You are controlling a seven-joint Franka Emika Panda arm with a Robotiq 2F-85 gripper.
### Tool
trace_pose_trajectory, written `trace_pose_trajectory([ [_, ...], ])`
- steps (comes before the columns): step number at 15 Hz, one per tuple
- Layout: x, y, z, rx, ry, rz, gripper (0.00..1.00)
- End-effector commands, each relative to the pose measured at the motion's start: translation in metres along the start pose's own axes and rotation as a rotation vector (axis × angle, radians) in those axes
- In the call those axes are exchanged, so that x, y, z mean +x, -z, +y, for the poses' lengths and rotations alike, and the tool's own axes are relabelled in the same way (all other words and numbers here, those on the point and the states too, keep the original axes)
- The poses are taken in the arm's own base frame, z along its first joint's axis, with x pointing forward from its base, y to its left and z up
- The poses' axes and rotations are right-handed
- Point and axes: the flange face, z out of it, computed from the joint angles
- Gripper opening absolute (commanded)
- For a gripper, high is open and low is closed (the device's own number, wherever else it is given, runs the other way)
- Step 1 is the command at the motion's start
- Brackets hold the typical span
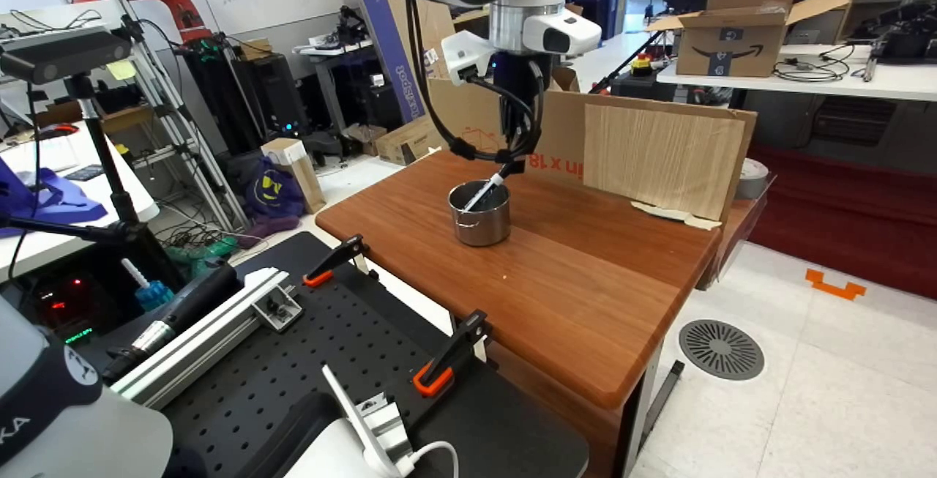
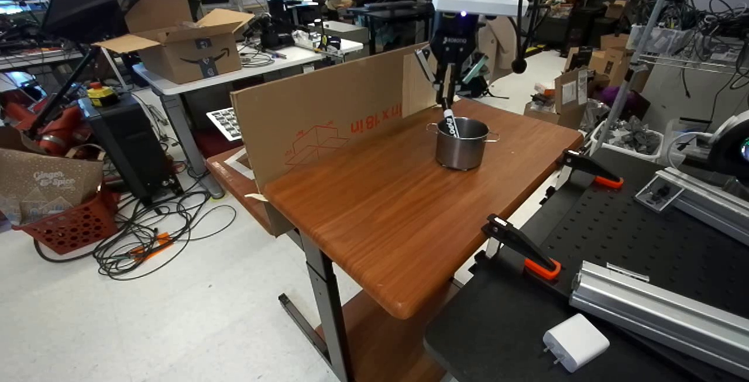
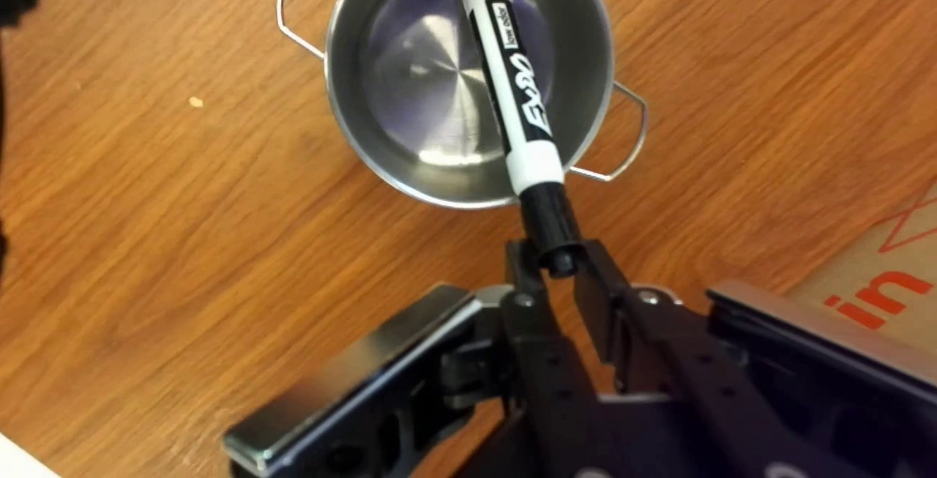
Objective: Remove the marker from the pot and put it on the table
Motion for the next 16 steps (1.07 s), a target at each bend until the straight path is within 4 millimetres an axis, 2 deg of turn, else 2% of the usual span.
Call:
trace_pose_trajectory([
  [1,-0.002,0.033,0.004,0.055,-0.059,-0.036,0.05],
  [5,-0.002,0.074,0.012,0.116,-0.144,-0.078,0.05],
  [8,0.005,0.090,0.015,0.164,-0.247,-0.127,0.05],
  [11,0.015,0.088,0.016,0.203,-0.356,-0.138,0.05],
  [16,0.032,0.068,0.010,0.248,-0.495,-0.134,0.05],
])
